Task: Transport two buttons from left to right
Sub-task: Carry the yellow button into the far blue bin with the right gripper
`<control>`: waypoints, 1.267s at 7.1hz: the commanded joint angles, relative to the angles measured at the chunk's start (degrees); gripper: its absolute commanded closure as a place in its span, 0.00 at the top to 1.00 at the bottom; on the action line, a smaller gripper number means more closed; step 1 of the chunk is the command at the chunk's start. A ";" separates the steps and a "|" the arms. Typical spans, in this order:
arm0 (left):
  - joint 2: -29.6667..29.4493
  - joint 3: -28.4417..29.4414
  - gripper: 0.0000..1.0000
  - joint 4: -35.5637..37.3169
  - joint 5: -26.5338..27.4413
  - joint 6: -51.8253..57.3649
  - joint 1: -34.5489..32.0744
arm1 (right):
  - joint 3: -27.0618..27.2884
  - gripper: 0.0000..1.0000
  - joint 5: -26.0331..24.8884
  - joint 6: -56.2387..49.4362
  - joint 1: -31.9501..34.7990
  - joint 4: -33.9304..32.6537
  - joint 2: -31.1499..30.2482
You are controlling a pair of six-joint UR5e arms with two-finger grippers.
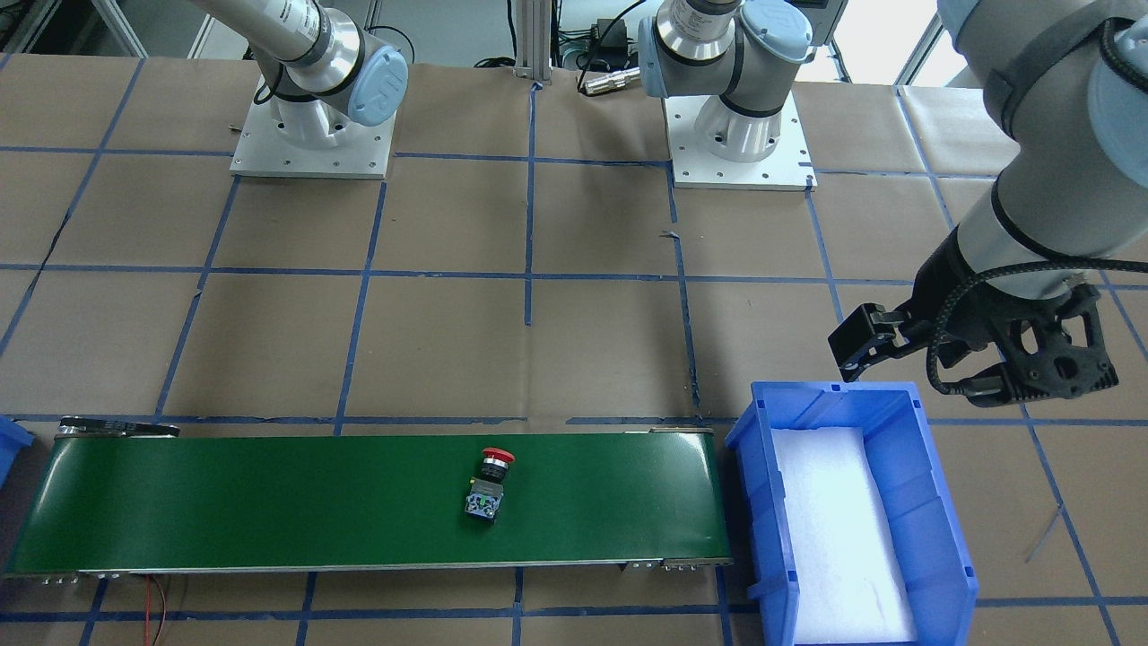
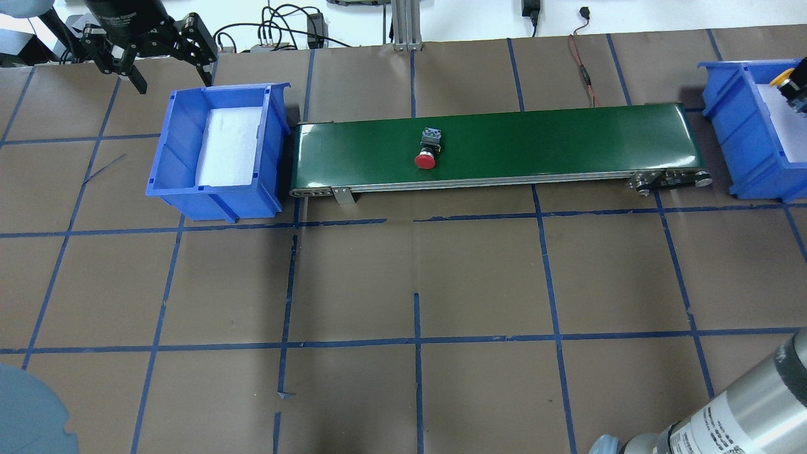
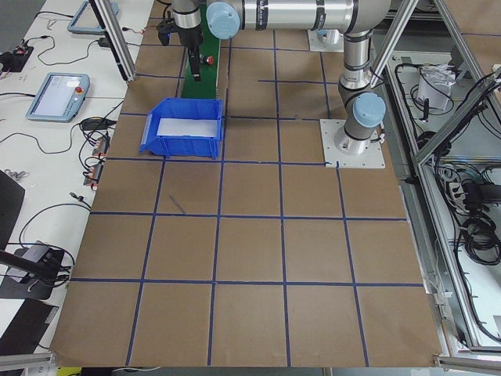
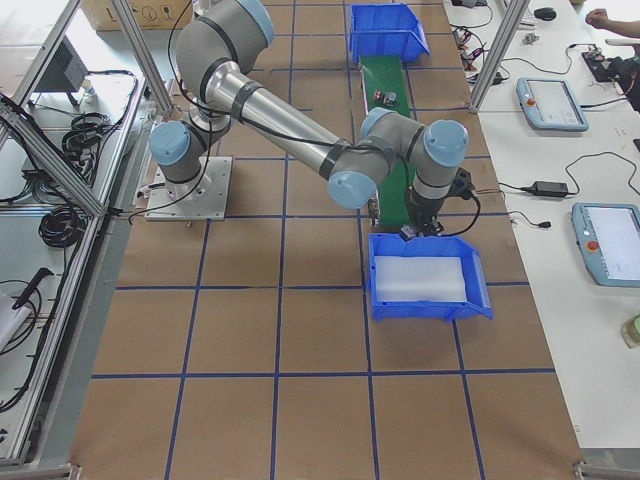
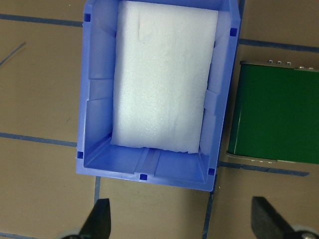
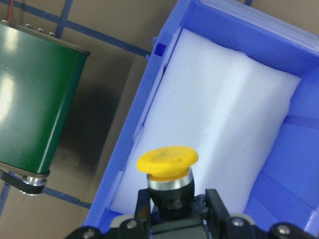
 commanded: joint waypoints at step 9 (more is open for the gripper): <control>1.43 0.01 1.00 0.09 -0.07 0.09 0.27 | -2.89 0.16 -1.09 -0.92 -1.70 -2.43 10.34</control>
